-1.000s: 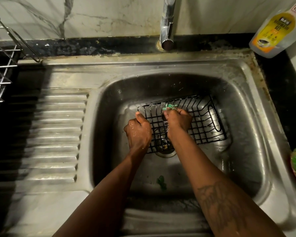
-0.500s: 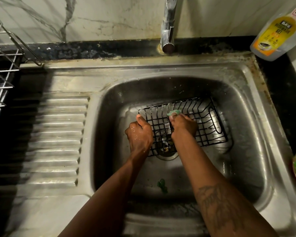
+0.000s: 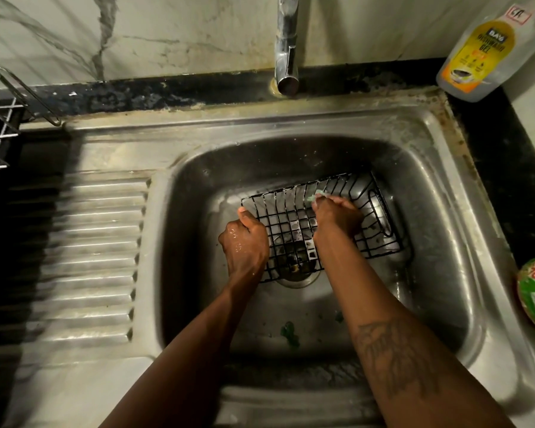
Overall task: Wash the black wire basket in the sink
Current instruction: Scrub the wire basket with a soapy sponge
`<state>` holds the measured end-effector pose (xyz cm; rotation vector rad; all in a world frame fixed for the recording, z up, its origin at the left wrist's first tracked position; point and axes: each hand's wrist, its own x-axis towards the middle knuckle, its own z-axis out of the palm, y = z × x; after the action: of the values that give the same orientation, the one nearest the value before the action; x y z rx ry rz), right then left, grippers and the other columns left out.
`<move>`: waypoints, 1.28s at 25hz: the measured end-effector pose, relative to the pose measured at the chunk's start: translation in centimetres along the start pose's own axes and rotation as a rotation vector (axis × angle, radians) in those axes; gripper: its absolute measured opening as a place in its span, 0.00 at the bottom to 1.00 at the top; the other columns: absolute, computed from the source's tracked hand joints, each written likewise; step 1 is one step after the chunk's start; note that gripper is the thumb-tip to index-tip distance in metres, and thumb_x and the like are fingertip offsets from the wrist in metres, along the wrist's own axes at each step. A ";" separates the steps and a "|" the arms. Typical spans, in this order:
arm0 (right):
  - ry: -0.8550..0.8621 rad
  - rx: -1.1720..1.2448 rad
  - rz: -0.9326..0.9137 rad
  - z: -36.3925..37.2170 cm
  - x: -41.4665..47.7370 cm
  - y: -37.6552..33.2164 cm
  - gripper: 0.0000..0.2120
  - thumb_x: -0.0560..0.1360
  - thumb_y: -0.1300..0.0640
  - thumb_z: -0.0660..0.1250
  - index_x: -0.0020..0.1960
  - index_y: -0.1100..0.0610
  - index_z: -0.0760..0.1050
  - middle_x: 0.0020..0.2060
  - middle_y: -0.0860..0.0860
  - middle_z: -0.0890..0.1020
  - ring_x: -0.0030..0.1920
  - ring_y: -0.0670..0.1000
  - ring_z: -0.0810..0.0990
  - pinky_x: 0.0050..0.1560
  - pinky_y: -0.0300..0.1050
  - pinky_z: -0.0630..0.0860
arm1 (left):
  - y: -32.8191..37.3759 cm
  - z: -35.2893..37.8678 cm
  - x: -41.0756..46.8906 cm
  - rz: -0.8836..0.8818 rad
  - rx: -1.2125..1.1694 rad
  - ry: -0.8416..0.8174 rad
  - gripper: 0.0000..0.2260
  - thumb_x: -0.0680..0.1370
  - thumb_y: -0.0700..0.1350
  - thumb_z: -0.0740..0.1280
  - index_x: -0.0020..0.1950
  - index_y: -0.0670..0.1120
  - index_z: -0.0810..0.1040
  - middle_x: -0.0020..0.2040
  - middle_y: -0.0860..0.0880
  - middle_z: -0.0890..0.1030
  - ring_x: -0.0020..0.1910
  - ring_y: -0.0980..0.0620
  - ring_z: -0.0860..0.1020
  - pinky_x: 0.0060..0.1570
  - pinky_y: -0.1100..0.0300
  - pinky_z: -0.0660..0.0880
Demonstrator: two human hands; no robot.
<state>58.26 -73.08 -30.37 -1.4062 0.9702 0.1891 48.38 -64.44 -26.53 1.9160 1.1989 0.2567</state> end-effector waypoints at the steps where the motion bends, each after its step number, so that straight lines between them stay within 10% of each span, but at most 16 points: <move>1: -0.029 0.041 0.011 0.1 0.0 -0.3 0.10 0.69 0.68 0.77 0.47 0.59 0.83 0.40 0.53 0.86 0.40 0.49 0.87 0.38 0.40 0.84 | 0.1 0.0 -0.1 -0.003 -0.004 0.013 0.28 0.86 0.50 0.51 0.27 0.44 0.69 0.25 0.48 0.71 0.26 0.53 0.71 0.29 0.61 0.66; 6: -0.084 0.388 -0.065 0.5 -1.4 -1.7 0.10 0.69 0.73 0.75 0.47 0.63 0.83 0.41 0.58 0.86 0.41 0.54 0.87 0.42 0.42 0.84 | 0.3 -0.1 0.0 -0.038 -0.001 0.019 0.26 0.85 0.51 0.51 0.28 0.46 0.68 0.26 0.50 0.71 0.32 0.46 0.75 0.40 0.56 0.73; 19: 0.199 0.190 -0.083 -0.9 3.2 -0.7 0.10 0.71 0.71 0.71 0.41 0.57 0.82 0.36 0.49 0.84 0.37 0.47 0.85 0.39 0.42 0.84 | 0.6 -0.3 -0.4 -0.016 0.024 -0.019 0.28 0.86 0.51 0.50 0.29 0.42 0.72 0.27 0.47 0.74 0.27 0.54 0.73 0.28 0.62 0.63; 32: 0.228 0.216 -0.027 -0.1 2.0 -0.7 0.06 0.73 0.66 0.70 0.43 0.57 0.83 0.39 0.51 0.86 0.41 0.50 0.86 0.43 0.48 0.85 | 1.1 -0.8 -1.2 -0.051 0.074 -0.060 0.21 0.86 0.51 0.49 0.37 0.44 0.69 0.36 0.46 0.67 0.38 0.50 0.68 0.48 0.56 0.65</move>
<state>59.87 -74.19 -31.20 -1.2581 1.1225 -0.0972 48.03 -65.15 -24.88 1.9398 1.2306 0.1282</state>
